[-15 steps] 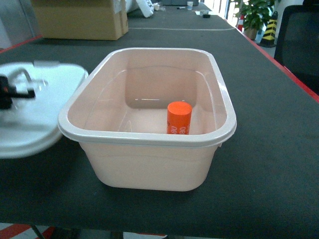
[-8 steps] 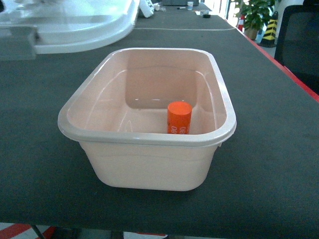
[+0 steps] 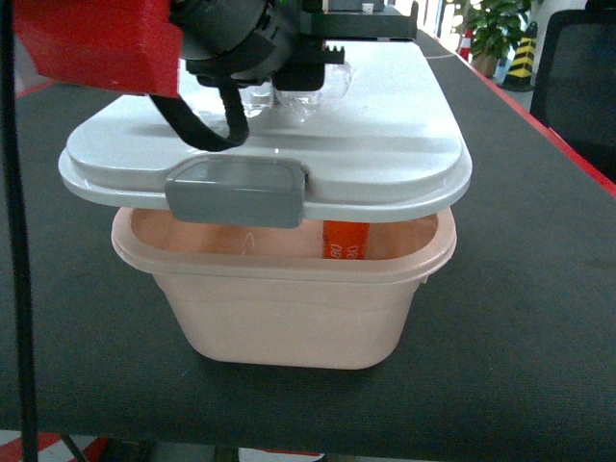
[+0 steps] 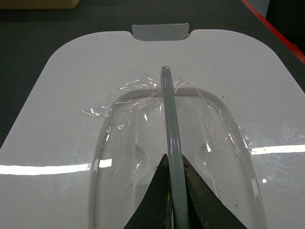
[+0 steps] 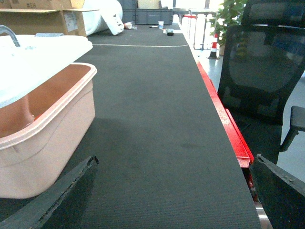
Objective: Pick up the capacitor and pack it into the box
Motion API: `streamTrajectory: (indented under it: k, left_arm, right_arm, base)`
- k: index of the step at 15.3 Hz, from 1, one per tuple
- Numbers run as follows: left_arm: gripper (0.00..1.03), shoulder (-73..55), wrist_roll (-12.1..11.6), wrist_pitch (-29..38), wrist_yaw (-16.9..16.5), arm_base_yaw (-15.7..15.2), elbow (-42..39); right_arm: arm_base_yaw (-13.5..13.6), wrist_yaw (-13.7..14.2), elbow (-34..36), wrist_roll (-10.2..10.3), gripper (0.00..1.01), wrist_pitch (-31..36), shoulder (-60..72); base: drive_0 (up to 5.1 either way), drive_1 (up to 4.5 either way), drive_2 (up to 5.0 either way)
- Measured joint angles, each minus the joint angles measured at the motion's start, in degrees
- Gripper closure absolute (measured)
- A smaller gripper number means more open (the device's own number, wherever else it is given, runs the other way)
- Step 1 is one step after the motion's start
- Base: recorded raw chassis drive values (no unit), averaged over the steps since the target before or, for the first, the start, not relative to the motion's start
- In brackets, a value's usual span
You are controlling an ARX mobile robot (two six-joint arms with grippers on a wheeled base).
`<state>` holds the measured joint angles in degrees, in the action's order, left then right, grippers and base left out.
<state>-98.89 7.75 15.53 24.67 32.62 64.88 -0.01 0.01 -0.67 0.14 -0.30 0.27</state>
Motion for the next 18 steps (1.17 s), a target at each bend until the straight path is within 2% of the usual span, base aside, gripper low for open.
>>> streamTrajectory:
  k: [2, 7, 17, 18]
  left_arm:
    - [1.01, -2.40, 1.29, -0.24, 1.31, 0.81, 1.09]
    - [1.01, -4.79, 2.40, 0.09, 1.44, 0.87, 1.09]
    - [1.01, -7.85, 3.15, 5.55, -0.87, -0.52, -0.76]
    - [0.95, -7.34, 3.32, 6.19, -1.64, -0.52, -1.62]
  right_arm:
    - [0.00, 0.00, 0.00, 0.00, 0.03, 0.00, 0.00]
    - [0.00, 0.00, 0.00, 0.00, 0.03, 0.00, 0.00]
    - [0.00, 0.00, 0.00, 0.00, 0.03, 0.00, 0.00]
    - [0.00, 0.00, 0.00, 0.00, 0.03, 0.00, 0.00]
  base:
    - [0.0, 0.00, 0.0]
    - [0.0, 0.00, 0.0]
    - [0.0, 0.00, 0.0]
    - [0.0, 0.00, 0.0]
